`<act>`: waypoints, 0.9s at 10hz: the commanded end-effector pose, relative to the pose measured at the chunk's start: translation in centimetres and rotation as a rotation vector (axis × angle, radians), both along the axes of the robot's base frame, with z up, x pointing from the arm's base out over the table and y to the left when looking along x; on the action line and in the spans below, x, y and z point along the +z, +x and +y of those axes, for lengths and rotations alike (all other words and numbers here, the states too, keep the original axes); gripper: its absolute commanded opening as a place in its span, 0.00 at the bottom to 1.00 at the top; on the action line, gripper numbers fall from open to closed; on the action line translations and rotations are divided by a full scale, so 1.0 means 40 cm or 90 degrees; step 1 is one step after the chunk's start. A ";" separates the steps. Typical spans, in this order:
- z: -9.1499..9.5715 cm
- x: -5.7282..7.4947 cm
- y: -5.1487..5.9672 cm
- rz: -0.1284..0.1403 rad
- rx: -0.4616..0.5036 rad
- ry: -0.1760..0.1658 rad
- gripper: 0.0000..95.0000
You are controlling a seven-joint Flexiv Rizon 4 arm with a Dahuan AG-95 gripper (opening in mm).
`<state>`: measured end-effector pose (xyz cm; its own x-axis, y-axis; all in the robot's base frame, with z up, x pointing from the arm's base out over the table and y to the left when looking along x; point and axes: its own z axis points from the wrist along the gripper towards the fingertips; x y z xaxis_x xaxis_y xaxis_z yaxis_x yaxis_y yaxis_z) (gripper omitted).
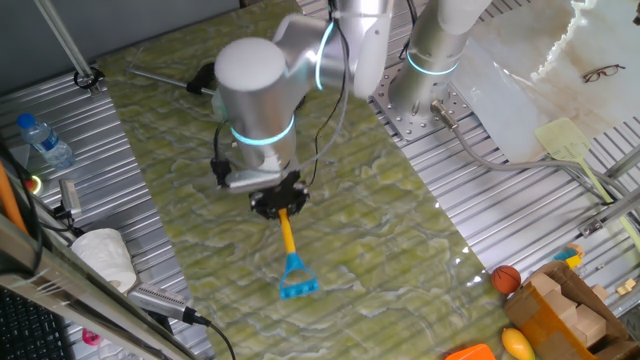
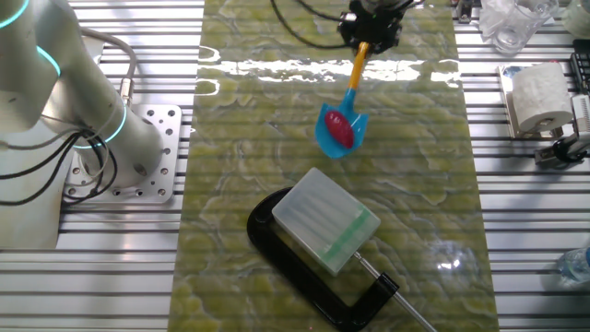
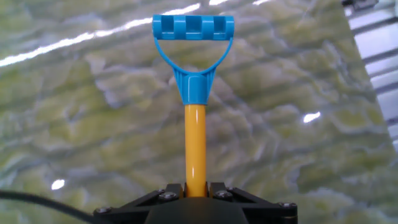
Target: Use a shovel to scoop up an object
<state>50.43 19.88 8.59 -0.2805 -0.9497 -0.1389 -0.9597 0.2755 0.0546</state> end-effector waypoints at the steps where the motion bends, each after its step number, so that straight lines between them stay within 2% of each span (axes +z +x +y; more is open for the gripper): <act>1: 0.002 0.013 -0.007 0.006 -0.029 -0.007 0.00; 3: 0.003 0.014 -0.007 0.010 -0.047 -0.007 0.00; 4: 0.006 0.019 -0.009 0.015 -0.086 -0.012 0.00; 6: 0.011 0.030 -0.012 0.020 -0.153 -0.046 0.00; 9: 0.016 0.031 -0.011 0.027 -0.216 -0.053 0.00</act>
<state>49.99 20.46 9.72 -0.5498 -0.8332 -0.0598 -0.8352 0.5469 0.0578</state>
